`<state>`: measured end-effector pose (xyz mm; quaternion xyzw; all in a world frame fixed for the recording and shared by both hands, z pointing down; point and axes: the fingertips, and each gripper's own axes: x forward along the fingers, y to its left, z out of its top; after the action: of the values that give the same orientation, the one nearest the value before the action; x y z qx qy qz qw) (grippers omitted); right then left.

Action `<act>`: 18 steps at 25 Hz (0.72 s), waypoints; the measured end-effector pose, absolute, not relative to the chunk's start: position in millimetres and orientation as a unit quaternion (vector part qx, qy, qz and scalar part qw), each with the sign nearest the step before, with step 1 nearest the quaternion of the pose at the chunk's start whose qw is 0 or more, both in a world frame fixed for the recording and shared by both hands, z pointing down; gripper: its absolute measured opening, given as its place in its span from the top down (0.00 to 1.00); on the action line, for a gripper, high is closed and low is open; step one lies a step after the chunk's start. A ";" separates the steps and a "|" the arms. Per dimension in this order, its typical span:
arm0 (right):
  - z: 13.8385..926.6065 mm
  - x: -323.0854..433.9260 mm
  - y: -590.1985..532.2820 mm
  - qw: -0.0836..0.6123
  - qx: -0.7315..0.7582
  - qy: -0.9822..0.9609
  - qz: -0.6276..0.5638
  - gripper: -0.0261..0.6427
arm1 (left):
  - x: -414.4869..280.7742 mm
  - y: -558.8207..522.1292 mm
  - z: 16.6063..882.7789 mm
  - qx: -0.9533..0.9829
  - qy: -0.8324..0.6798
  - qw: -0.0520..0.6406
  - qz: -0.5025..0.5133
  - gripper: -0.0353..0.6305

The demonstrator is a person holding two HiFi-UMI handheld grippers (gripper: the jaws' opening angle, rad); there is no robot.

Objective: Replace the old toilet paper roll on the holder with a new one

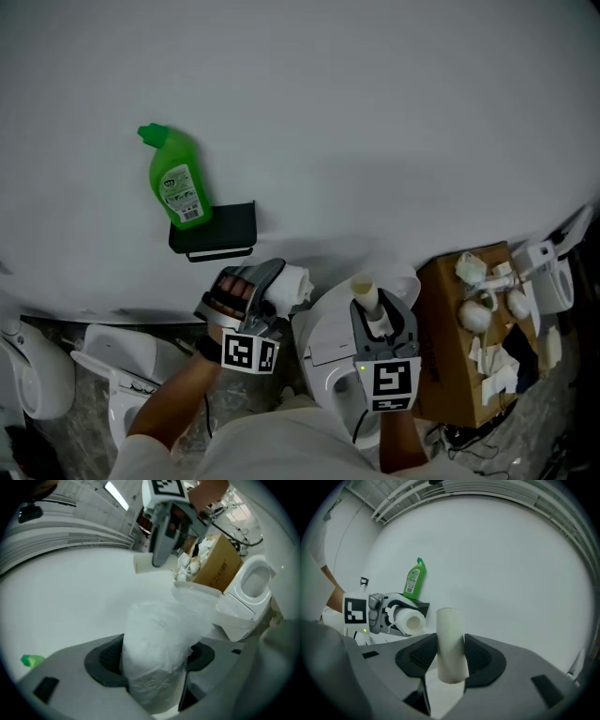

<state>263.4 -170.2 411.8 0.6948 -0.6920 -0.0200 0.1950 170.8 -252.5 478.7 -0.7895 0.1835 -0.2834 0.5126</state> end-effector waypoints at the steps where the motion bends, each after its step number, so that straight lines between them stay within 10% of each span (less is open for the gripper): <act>1: 413.5 267.5 -168.1 0.196 0.697 -0.690 -0.017 0.69 | 175.0 -260.9 490.3 -0.779 0.179 0.519 -0.301 0.47; 18: 426.8 281.4 -178.8 0.200 0.682 -0.704 -0.009 0.69 | 174.2 -328.2 522.7 -0.716 0.205 0.549 -0.380 0.47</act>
<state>281.4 -178.8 426.8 0.6818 -0.7037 -0.0090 0.1999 174.2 -328.2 522.7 -0.7159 0.2047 -0.3800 0.5488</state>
